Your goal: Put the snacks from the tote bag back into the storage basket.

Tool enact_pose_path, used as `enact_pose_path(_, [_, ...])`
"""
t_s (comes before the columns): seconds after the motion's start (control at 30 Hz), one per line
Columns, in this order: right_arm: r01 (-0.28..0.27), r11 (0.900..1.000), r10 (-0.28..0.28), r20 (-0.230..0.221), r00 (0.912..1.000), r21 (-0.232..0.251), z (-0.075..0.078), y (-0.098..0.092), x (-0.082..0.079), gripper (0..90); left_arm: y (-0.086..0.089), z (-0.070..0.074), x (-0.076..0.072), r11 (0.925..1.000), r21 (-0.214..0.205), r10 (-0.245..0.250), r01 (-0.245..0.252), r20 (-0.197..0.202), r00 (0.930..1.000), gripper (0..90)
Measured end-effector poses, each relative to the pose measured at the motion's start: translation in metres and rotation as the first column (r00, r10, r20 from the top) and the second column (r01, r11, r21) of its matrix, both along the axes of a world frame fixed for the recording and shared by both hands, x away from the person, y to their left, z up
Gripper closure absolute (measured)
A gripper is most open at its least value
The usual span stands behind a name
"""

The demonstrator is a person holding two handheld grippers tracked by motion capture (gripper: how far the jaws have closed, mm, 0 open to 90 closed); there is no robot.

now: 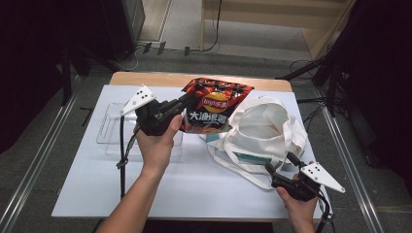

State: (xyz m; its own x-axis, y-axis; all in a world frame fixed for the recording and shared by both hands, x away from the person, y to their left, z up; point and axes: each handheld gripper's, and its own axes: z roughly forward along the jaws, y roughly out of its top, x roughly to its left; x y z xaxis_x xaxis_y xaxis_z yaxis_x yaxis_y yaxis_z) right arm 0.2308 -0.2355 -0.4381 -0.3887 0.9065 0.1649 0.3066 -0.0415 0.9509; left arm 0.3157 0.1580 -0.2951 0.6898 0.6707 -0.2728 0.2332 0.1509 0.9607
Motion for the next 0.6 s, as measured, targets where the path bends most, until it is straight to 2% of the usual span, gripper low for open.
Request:
enact_pose_path(0.33, [-0.017, 0.9997, 0.017, 0.006, 0.9998, 0.016, 0.0, 0.001, 0.0, 15.9, 0.018, -0.002, 0.002, 0.9997, 0.009, 0.021, -0.021, -0.006, 0.9998, 90.0])
enact_pose_path(0.6, [-0.023, 0.9997, 0.023, 0.022, 0.9995, -0.006, 0.002, 0.003, -0.002, 15.2, 0.033, -0.005, 0.003, 0.9988, 0.008, 0.048, -0.048, -0.013, 0.9988, 90.0])
